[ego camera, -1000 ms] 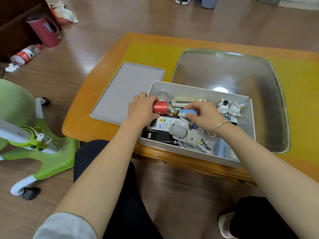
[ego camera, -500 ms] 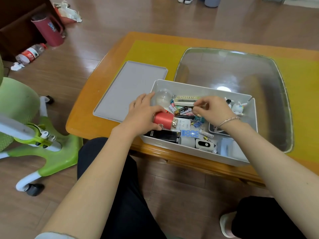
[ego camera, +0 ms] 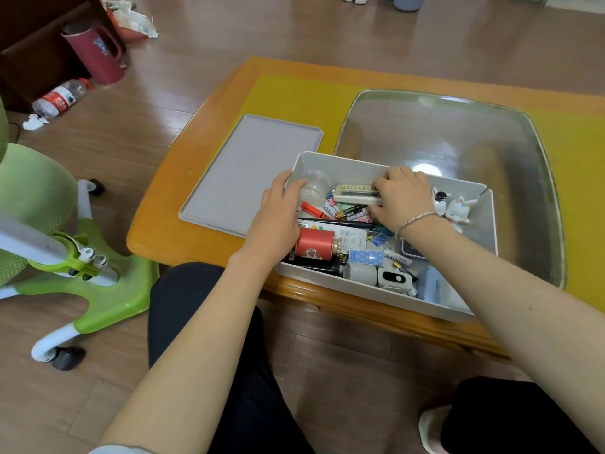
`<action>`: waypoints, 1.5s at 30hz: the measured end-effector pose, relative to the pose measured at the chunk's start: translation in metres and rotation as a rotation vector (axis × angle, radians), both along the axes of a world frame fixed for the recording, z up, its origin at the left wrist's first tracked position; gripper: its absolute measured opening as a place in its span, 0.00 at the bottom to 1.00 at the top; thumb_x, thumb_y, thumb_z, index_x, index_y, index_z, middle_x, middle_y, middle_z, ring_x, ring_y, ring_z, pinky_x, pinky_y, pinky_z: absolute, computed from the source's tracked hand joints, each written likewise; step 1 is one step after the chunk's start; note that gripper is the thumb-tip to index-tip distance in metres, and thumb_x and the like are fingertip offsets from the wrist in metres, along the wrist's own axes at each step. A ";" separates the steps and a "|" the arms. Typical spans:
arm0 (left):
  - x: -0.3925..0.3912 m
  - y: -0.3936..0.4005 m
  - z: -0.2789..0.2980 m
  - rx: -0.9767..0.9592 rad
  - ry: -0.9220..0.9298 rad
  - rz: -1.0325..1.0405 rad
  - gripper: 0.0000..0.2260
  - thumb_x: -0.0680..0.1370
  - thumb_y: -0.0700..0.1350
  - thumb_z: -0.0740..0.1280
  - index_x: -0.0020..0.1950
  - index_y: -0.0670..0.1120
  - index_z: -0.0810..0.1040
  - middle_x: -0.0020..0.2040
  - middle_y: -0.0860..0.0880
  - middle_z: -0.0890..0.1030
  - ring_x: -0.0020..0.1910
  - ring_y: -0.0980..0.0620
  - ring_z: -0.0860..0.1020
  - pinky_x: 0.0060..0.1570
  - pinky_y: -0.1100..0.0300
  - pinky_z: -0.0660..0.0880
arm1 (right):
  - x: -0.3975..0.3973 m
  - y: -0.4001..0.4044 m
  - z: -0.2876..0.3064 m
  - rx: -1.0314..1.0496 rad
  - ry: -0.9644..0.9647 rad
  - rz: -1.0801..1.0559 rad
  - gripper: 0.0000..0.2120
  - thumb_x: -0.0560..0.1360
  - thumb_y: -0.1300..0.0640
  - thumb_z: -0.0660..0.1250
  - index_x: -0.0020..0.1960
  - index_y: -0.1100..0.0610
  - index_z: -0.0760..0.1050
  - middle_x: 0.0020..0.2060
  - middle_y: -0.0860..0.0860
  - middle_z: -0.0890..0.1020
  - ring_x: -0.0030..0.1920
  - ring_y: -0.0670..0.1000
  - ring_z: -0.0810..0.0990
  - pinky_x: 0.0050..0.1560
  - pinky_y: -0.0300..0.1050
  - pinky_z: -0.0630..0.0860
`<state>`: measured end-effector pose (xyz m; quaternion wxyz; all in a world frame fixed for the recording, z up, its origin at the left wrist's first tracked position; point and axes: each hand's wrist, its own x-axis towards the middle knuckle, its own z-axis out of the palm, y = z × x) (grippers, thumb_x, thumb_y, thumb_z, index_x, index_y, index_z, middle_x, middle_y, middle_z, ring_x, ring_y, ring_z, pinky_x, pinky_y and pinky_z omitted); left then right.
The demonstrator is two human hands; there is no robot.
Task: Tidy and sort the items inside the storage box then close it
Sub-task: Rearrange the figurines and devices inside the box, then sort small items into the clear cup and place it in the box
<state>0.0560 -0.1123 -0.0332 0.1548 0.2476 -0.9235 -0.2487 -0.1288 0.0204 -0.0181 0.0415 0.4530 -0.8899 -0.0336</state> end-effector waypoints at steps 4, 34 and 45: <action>0.000 -0.003 -0.005 0.107 -0.026 0.073 0.34 0.76 0.39 0.69 0.77 0.50 0.54 0.69 0.45 0.67 0.59 0.46 0.75 0.50 0.57 0.72 | -0.001 0.009 0.005 -0.159 0.002 0.042 0.12 0.76 0.55 0.60 0.51 0.59 0.79 0.45 0.56 0.77 0.49 0.57 0.71 0.50 0.49 0.65; -0.002 0.039 -0.005 0.136 -0.105 0.209 0.34 0.79 0.47 0.66 0.79 0.52 0.48 0.64 0.44 0.73 0.57 0.48 0.77 0.49 0.46 0.79 | 0.004 0.010 0.003 -0.141 -0.455 0.076 0.12 0.78 0.58 0.61 0.60 0.55 0.77 0.55 0.54 0.80 0.54 0.54 0.77 0.56 0.46 0.72; -0.001 0.041 -0.003 0.202 -0.058 0.200 0.34 0.79 0.48 0.66 0.78 0.52 0.50 0.66 0.45 0.70 0.59 0.49 0.75 0.50 0.47 0.79 | 0.002 -0.025 -0.021 -0.020 -0.583 0.109 0.28 0.73 0.51 0.69 0.69 0.55 0.64 0.60 0.54 0.77 0.58 0.55 0.77 0.60 0.51 0.73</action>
